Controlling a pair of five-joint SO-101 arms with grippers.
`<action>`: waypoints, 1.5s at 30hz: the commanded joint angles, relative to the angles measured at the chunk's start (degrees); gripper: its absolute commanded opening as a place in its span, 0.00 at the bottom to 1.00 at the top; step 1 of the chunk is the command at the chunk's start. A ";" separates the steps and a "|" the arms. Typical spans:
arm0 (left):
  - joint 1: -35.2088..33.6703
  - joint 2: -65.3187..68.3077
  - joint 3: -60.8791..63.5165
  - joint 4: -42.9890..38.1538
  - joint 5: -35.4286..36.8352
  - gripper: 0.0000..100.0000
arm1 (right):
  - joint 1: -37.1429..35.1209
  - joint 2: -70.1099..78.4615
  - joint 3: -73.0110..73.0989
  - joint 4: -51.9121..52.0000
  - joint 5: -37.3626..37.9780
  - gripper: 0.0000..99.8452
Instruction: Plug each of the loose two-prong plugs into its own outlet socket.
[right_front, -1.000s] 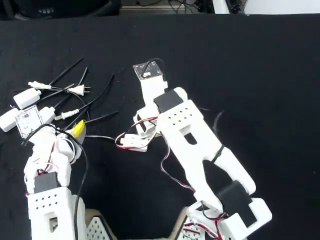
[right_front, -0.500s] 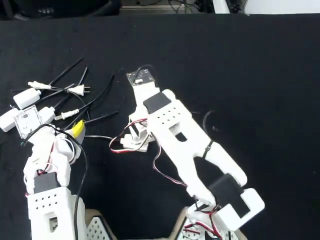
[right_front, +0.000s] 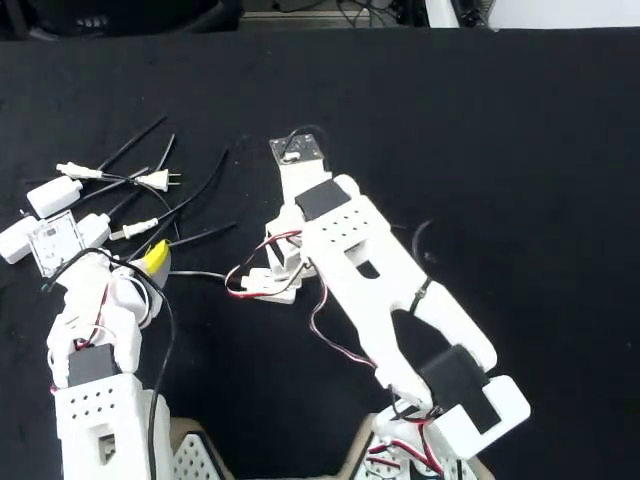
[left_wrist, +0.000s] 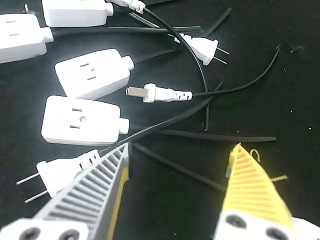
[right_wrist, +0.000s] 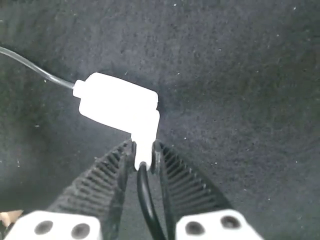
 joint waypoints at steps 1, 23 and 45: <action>-0.40 0.18 -3.74 -1.05 0.62 0.32 | 1.23 -0.04 -2.24 -1.58 -0.70 0.01; -0.66 0.18 -3.56 -2.20 0.62 0.32 | -3.16 0.04 -2.15 -0.35 -0.26 0.02; -0.75 0.18 -3.65 -2.20 0.62 0.32 | -3.08 0.04 0.84 -0.62 -8.88 0.01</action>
